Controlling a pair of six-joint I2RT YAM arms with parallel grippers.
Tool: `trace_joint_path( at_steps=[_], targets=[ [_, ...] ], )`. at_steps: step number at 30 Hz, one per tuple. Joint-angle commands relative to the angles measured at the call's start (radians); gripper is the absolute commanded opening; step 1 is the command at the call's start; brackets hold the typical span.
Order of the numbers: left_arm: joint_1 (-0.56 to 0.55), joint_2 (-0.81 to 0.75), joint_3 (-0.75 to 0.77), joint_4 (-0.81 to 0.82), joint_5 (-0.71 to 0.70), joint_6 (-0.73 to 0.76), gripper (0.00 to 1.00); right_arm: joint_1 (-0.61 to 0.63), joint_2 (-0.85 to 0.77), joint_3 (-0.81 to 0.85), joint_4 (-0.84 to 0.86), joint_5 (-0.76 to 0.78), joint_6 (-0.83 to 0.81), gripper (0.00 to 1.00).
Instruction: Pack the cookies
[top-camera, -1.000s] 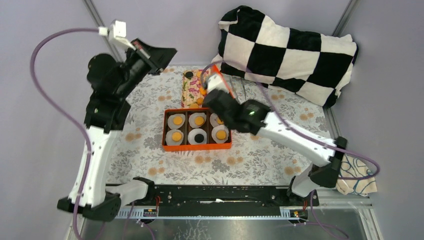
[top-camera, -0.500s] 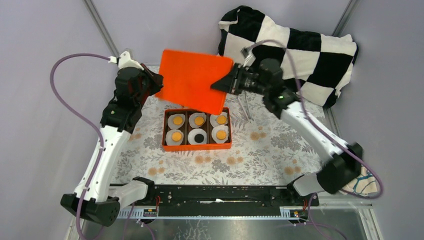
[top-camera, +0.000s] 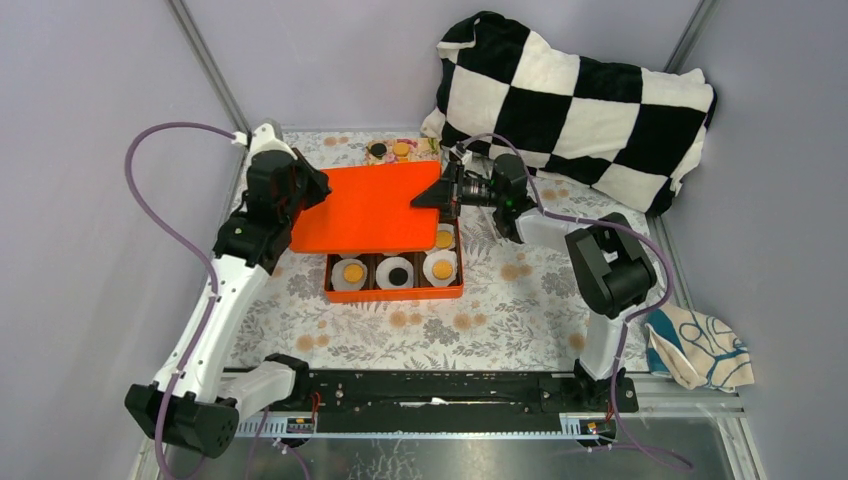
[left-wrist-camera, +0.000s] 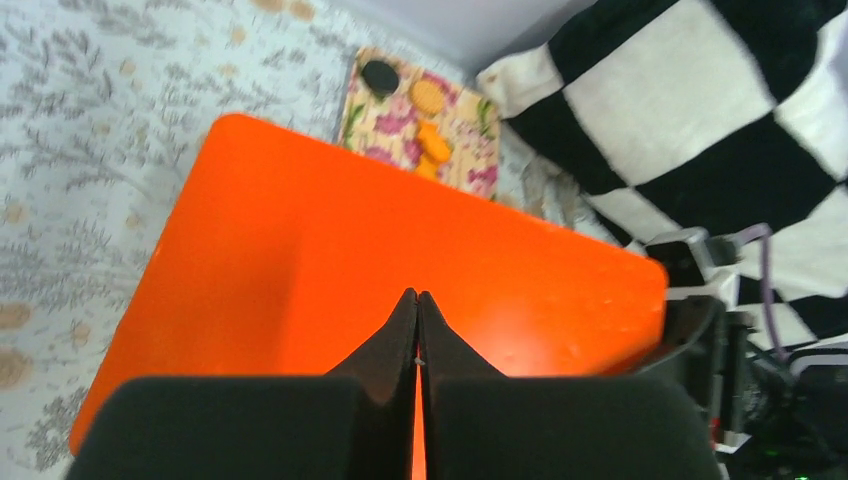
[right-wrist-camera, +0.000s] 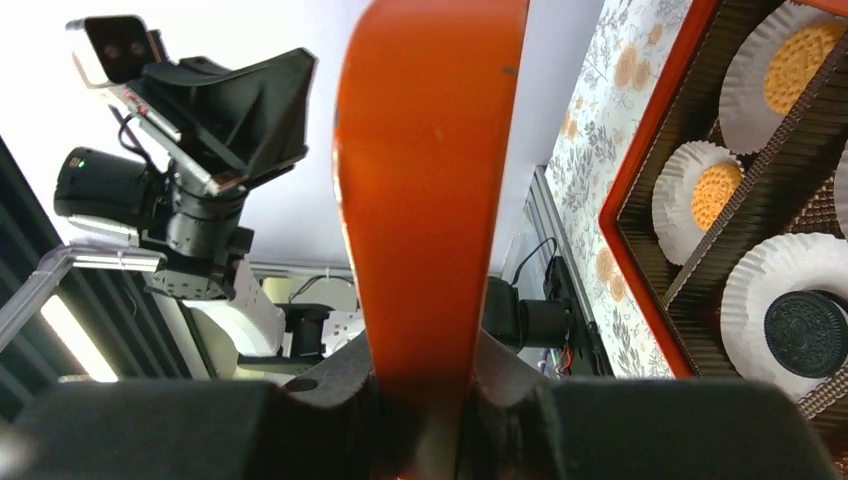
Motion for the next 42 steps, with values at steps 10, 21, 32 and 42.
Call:
trace_joint_path(
  at_steps=[10, 21, 32, 42],
  targets=[
    [-0.016, -0.01, -0.213, 0.067, -0.018, -0.012, 0.0, 0.0, 0.112, -0.04, 0.049, -0.105, -0.088, 0.0],
    [-0.076, -0.003, -0.307, 0.112, -0.036, -0.038, 0.0, 0.0, 0.058, -0.071, -0.393, -0.061, -0.449, 0.0],
    [-0.14, 0.035, -0.363, 0.154, -0.045, -0.052, 0.0, -0.084, 0.04, -0.062, -0.63, 0.023, -0.647, 0.0],
    [-0.196, 0.072, -0.405, 0.217, -0.043, -0.057, 0.0, -0.146, 0.093, 0.004, -0.779, 0.042, -0.772, 0.0]
  ],
)
